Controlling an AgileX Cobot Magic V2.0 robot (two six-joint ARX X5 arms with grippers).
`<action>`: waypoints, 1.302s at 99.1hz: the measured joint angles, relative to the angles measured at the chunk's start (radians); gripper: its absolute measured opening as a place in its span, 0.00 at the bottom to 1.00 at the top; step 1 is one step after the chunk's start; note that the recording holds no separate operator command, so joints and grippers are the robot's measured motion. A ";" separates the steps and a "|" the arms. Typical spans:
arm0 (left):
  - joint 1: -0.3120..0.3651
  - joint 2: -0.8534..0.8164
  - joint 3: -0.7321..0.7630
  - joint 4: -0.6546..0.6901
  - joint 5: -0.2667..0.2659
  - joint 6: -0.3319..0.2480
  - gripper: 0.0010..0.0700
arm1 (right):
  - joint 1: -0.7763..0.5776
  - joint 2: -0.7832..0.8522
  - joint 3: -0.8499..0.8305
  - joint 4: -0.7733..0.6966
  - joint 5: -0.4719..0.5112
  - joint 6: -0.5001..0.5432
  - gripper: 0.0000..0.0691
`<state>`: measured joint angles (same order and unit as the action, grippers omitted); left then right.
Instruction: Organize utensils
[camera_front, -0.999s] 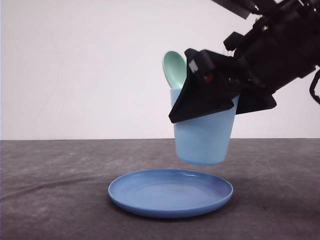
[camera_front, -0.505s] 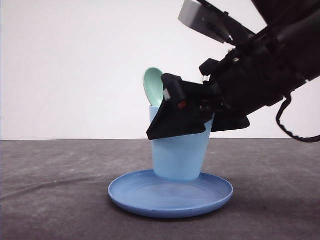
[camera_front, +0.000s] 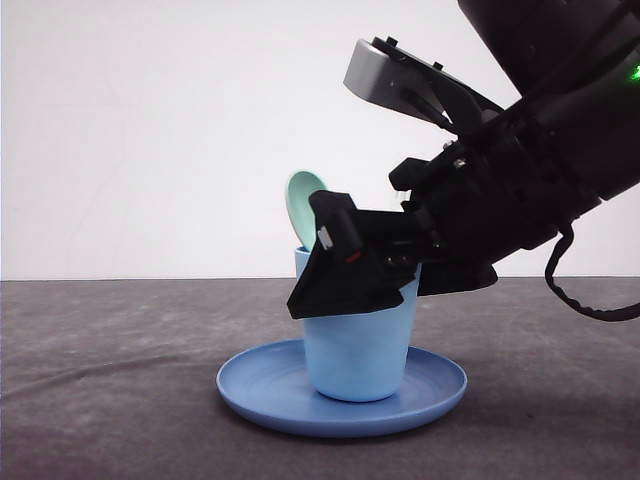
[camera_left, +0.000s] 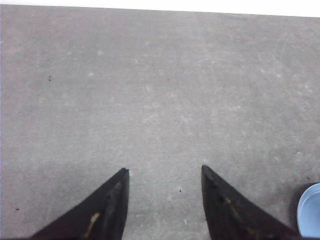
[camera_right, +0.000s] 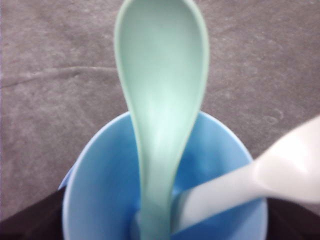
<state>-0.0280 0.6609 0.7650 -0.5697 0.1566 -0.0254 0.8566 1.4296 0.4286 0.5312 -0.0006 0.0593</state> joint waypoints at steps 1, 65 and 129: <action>0.000 0.000 0.000 0.000 0.000 0.000 0.38 | 0.000 0.000 0.000 0.000 0.000 0.000 0.76; 0.000 0.000 0.000 0.000 0.000 0.000 0.38 | -0.006 -0.169 0.009 -0.311 0.000 0.000 0.94; 0.000 0.000 0.000 0.000 0.000 0.000 0.38 | -0.282 -0.631 0.233 -1.008 0.101 0.021 0.94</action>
<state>-0.0280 0.6609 0.7650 -0.5694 0.1566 -0.0254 0.5747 0.7986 0.6613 -0.4767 0.1009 0.0807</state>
